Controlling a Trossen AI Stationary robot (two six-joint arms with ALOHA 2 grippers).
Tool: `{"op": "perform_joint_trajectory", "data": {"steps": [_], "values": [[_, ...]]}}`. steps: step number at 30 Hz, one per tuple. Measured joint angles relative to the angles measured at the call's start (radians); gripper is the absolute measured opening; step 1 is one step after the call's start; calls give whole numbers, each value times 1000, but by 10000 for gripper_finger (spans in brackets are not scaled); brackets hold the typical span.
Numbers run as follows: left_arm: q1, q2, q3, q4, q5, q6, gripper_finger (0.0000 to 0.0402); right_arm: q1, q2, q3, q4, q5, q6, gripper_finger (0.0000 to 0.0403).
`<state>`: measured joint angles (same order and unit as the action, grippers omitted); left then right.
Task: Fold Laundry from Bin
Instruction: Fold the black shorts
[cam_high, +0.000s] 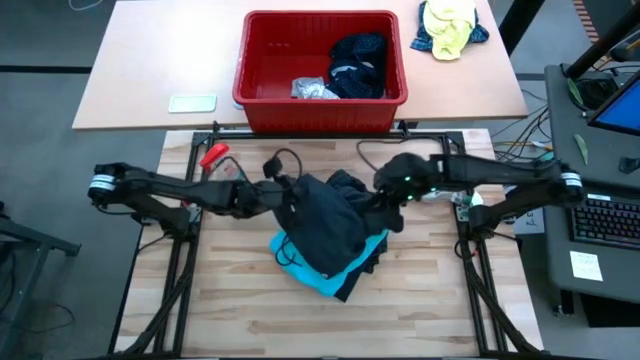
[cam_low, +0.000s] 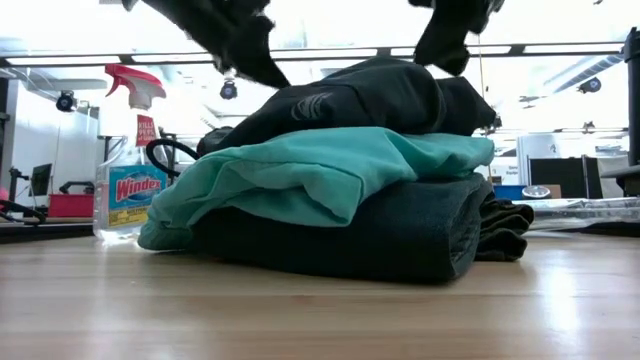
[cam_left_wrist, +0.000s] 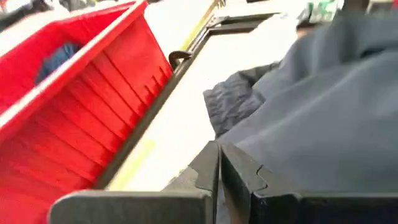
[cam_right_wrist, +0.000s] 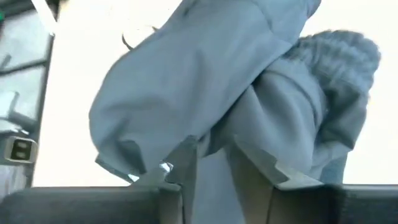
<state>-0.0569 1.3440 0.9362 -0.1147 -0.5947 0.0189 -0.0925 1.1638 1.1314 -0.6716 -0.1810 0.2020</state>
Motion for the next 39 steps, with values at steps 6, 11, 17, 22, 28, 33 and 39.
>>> {"op": "perform_joint_trajectory", "data": {"steps": [6, 11, 17, 22, 28, 33, 39], "values": [[-82, -30, 46, -141, 105, -318, 0, 12, -37, -21, -13, -3, 27, 162], [-209, -6, 46, -144, 200, -524, 0, 19, -11, -53, -16, -14, 78, 226], [-257, -3, 89, -222, 195, -552, 30, 18, 37, -53, 7, -36, 81, 288], [-241, 1, 149, -327, 182, -609, 84, 18, 86, -53, 27, -36, 67, 315], [-240, 29, 184, -349, 102, -612, 154, 18, 123, -53, 104, -37, 22, 322], [-241, 62, 195, -367, 55, -605, 191, 18, 150, -46, 137, -36, -6, 311], [-225, 76, 199, -367, -67, -546, 198, 20, 186, -9, 139, -37, -40, 288]]}}
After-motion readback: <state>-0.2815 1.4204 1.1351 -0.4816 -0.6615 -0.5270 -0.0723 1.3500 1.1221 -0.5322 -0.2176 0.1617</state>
